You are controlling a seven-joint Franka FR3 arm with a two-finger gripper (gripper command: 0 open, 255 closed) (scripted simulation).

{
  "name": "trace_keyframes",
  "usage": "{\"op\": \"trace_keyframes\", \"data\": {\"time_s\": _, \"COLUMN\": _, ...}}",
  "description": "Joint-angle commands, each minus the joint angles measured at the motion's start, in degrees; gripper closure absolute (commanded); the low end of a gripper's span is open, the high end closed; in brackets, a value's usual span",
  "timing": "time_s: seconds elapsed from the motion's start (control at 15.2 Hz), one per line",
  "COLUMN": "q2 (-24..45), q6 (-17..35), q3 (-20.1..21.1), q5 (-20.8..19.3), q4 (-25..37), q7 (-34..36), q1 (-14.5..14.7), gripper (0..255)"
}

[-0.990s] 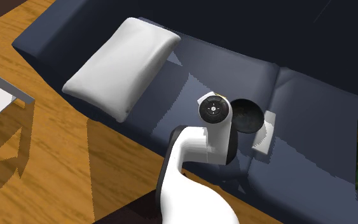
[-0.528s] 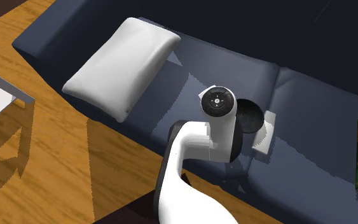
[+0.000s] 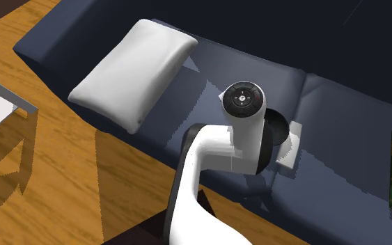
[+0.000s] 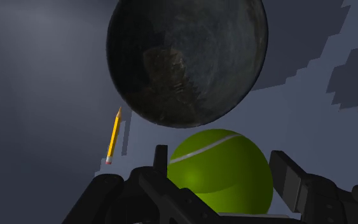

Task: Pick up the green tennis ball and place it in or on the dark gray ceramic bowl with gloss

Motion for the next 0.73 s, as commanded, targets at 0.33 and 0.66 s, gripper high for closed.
{"op": "trace_keyframes", "data": {"time_s": 0.33, "q2": -1.89, "q6": -5.47, "q3": 0.78, "q5": 0.59, "q4": 3.73, "q7": -1.11, "q1": 0.31, "gripper": 255}}
{"op": "trace_keyframes", "data": {"time_s": 0.66, "q2": 4.11, "q6": -4.78, "q3": -4.31, "q5": 6.69, "q4": 10.23, "q7": -9.63, "q1": 0.40, "gripper": 255}}
